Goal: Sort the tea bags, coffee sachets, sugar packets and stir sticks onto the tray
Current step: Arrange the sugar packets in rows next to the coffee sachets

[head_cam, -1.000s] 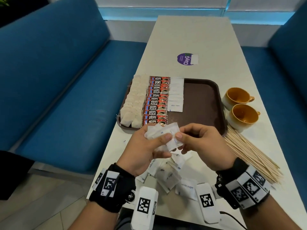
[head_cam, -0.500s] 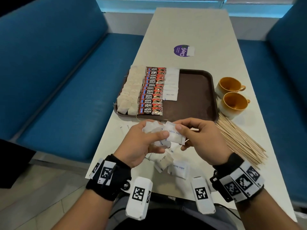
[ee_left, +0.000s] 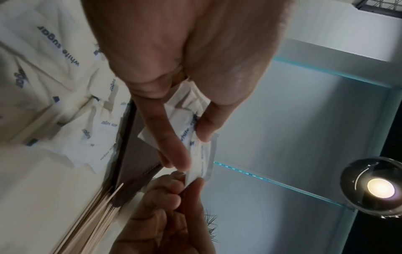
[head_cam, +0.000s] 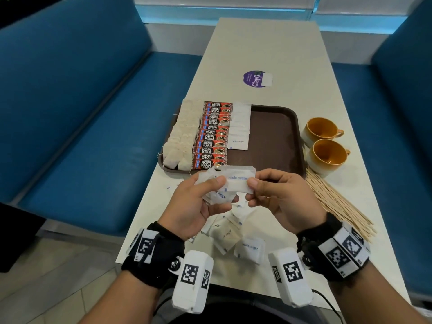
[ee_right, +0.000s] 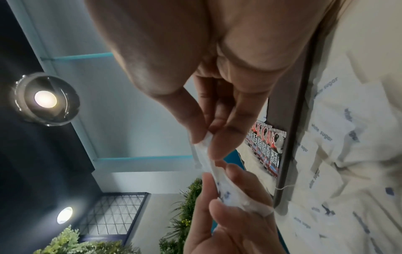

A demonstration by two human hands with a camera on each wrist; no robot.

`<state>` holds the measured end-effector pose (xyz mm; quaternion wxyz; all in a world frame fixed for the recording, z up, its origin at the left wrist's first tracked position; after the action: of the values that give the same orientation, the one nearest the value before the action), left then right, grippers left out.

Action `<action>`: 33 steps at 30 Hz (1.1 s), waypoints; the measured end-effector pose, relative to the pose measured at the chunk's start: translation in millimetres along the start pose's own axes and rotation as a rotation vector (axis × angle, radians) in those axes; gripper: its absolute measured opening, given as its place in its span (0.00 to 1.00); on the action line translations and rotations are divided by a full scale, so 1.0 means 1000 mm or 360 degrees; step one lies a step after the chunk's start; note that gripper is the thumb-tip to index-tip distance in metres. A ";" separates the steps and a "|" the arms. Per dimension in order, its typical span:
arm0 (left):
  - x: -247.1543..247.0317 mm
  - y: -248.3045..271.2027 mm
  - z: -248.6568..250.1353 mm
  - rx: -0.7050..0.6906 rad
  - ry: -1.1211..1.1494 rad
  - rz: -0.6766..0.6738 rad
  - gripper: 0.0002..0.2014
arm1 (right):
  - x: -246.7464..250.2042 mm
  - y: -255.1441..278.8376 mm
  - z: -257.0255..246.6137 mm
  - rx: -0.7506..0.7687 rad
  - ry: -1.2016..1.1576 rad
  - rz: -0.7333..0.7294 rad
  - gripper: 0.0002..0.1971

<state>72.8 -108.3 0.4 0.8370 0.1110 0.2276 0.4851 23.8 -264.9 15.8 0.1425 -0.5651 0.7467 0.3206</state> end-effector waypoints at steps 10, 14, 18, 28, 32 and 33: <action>0.039 -0.018 0.002 -0.0021 0.0271 0.0206 0.24 | 0.035 -0.070 -0.028 0.0107 0.0454 0.0351 0.05; 0.047 -0.022 -0.004 0.0032 0.0318 0.0197 0.24 | 0.055 -0.121 -0.028 0.0057 0.0675 0.0489 0.05; 0.050 -0.025 -0.011 0.0063 0.0300 0.0156 0.21 | 0.066 -0.162 -0.017 -0.0064 0.0863 0.0544 0.06; 0.059 -0.032 -0.012 0.0029 0.0321 0.0145 0.16 | 0.058 -0.182 -0.020 -0.0093 0.1154 0.0668 0.12; 0.057 -0.033 -0.010 -0.0027 0.0338 0.0126 0.13 | 0.056 -0.179 -0.021 -0.0129 0.1212 0.0695 0.11; 0.056 -0.032 -0.009 -0.0032 0.0332 0.0120 0.15 | 0.056 -0.179 -0.022 -0.0127 0.1222 0.0700 0.11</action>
<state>116.8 -76.7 -36.3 0.7911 0.0599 0.3043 0.5273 176.2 -348.6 -56.8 -0.2387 -0.4760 0.8350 0.1389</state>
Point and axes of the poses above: each hand's wrist, its own y-axis away from the middle knuckle, its own x-axis out of the back of the hand, z = x × y, the point moved 9 cm from there along -y, towards the middle knuckle, and after that the axes turned 15 degrees about -y, right-handed, at the moved point
